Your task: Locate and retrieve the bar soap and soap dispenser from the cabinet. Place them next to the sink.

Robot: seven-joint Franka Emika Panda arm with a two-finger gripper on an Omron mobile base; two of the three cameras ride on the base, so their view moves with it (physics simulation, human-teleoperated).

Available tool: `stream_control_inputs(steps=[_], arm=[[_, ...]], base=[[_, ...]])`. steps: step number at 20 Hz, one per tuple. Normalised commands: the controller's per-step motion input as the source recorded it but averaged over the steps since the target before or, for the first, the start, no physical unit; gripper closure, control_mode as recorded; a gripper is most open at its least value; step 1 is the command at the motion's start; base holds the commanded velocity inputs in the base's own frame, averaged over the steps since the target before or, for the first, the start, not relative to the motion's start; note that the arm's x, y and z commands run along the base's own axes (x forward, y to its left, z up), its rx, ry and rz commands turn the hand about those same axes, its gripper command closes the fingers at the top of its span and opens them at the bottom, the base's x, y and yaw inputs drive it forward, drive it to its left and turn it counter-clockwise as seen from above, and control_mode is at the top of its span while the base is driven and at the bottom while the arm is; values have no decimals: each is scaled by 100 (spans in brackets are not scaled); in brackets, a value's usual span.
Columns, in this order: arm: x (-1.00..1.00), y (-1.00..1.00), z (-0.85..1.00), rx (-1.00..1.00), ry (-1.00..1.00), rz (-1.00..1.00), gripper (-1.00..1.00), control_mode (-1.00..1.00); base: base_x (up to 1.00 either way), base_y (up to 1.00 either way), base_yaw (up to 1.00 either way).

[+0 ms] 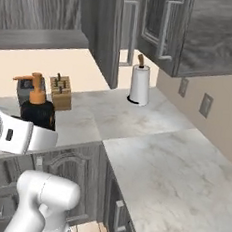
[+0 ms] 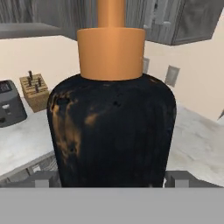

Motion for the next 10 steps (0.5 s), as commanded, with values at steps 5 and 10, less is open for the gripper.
stream_control_inputs(steps=[5, 10], arm=[[0, 0, 0, 0, 0, 0, 100, 100], [0, 0, 0, 0, 0, 0, 100, 100]], base=[[0, -22, -44], [1, -33, -35]])
